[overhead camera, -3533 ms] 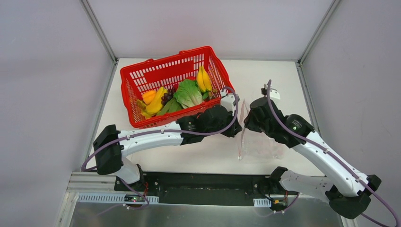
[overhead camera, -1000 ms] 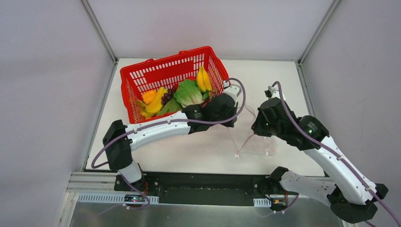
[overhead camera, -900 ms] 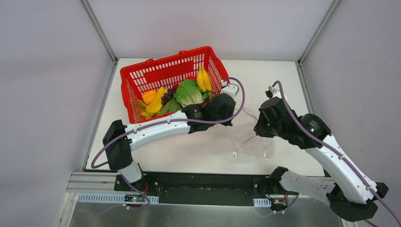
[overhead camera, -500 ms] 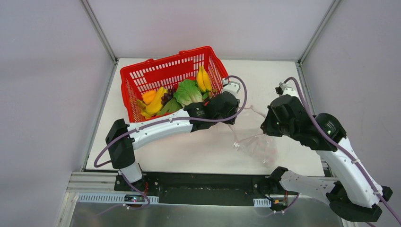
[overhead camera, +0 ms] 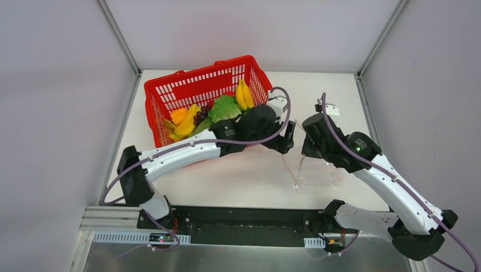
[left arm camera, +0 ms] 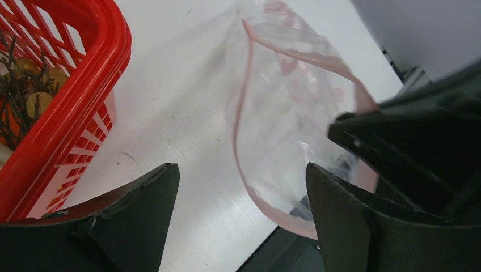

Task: Place the food in the zip-top bag and seal the zipper
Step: Open the zipper of the food storage bag, then pick up the fake vegetable from the bin.

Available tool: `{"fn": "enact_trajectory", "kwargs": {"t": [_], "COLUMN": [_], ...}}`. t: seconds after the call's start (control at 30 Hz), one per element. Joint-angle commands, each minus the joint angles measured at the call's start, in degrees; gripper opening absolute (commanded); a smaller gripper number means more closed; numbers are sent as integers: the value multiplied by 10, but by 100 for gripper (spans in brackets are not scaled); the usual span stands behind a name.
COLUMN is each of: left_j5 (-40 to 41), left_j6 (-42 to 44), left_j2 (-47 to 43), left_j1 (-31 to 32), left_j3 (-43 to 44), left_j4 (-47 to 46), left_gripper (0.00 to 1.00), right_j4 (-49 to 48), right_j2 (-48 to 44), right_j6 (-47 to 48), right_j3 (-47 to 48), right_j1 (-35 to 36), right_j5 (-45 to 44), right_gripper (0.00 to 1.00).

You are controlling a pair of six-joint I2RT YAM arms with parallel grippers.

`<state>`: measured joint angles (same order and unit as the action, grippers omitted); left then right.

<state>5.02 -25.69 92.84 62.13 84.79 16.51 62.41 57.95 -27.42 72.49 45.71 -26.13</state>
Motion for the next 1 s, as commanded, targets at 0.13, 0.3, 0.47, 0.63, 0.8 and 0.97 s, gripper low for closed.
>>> {"fn": "enact_trajectory", "kwargs": {"t": [0.13,0.3,0.47,0.63,0.8,0.97], "left_j5": [-35,44,77,68,51,-6], "left_j6": [46,67,36,6,-99,-204], "left_j2": [-136,-199,-271,-313,-237,-133], "left_j1": [-12,-42,-158,-267,-330,-376], "left_j3": [-20,-27,-78,-123,-98,-48], "left_j4": [22,83,111,106,136,161], "left_gripper": [92,99,99,99,99,99], "right_j4": [-82,-99,-104,-111,-120,-123], "right_j2": [-4,-23,-38,-48,-39,-39], "right_j6": [3,1,-2,-3,-1,2], "right_j3": [-18,-33,-50,-65,-66,-65], "right_j1": [-14,-15,-15,-15,-15,-15], "right_j5": [1,21,37,45,57,60], "right_gripper": [3,3,3,4,4,4]}}
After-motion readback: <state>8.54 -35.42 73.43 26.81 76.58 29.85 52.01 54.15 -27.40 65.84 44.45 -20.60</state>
